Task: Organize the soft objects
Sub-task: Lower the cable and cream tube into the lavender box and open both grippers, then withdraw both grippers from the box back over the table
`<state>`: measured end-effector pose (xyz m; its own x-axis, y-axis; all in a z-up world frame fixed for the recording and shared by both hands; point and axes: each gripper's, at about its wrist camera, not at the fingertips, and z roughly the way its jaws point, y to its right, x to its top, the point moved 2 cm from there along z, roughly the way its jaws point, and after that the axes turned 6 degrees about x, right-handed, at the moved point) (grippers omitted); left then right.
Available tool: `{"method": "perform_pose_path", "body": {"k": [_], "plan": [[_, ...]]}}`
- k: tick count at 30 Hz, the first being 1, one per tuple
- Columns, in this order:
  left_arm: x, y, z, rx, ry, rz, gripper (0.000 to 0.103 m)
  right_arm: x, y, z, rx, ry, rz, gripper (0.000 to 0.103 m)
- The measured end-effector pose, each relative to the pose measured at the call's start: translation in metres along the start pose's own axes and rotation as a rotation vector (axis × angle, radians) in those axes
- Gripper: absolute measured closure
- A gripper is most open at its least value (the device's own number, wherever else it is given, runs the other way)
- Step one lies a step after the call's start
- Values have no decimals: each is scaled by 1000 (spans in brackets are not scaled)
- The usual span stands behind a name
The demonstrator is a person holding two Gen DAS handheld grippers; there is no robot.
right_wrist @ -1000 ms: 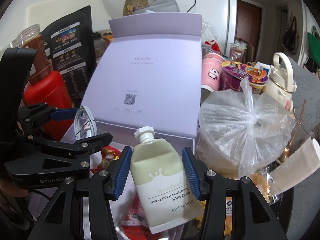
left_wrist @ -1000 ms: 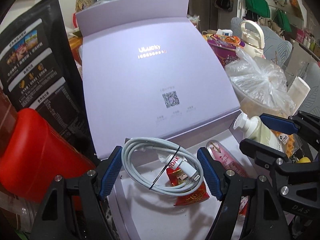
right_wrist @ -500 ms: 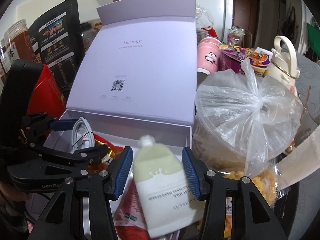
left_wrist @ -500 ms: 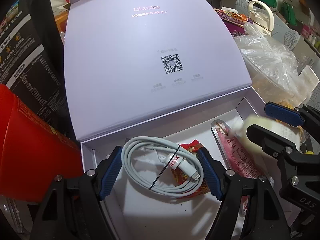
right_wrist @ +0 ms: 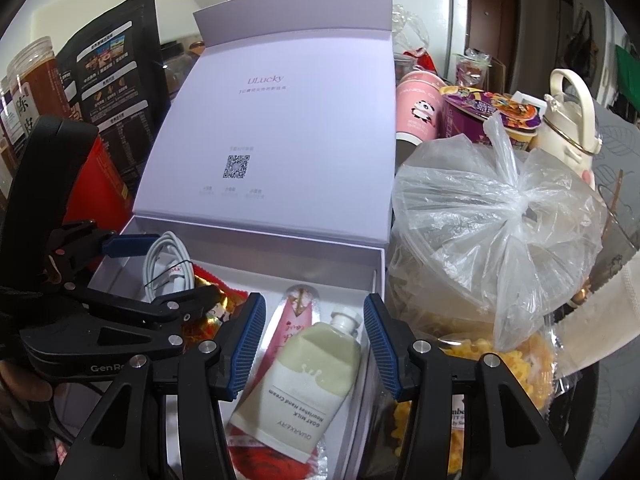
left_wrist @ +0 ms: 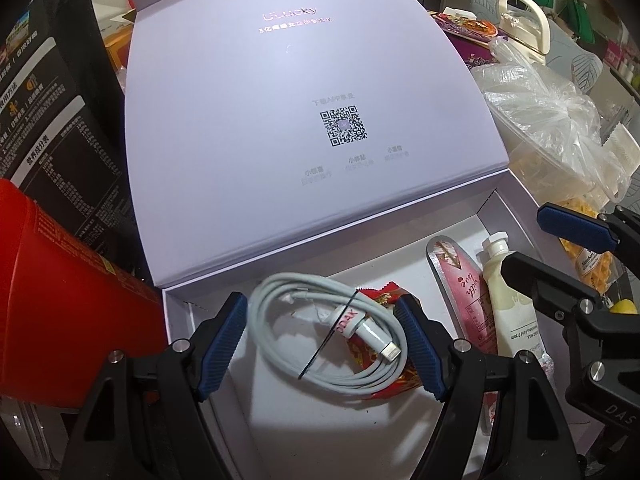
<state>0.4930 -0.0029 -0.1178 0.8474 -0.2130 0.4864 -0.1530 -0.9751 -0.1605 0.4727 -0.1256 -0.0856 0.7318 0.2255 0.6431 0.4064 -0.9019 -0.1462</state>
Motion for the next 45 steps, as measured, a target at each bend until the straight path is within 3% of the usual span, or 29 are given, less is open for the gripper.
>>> {"method": "perform_pose_path", "body": {"k": [4, 11, 23, 28, 45], "plan": [[0, 4, -5, 50, 6, 11, 24, 0, -1, -3, -9, 0, -2, 52], [1, 9, -15, 32, 21, -1, 24, 0, 3, -17, -41, 21, 14, 52], [2, 6, -73, 43, 96, -29, 24, 0, -12, -51, -44, 76, 15, 52], [-4, -8, -99, 37, 127, -40, 24, 3, -22, -76, -53, 113, 0, 52], [-33, 0, -231, 46, 300, -30, 24, -9, -61, -184, -73, 240, -39, 52]]}}
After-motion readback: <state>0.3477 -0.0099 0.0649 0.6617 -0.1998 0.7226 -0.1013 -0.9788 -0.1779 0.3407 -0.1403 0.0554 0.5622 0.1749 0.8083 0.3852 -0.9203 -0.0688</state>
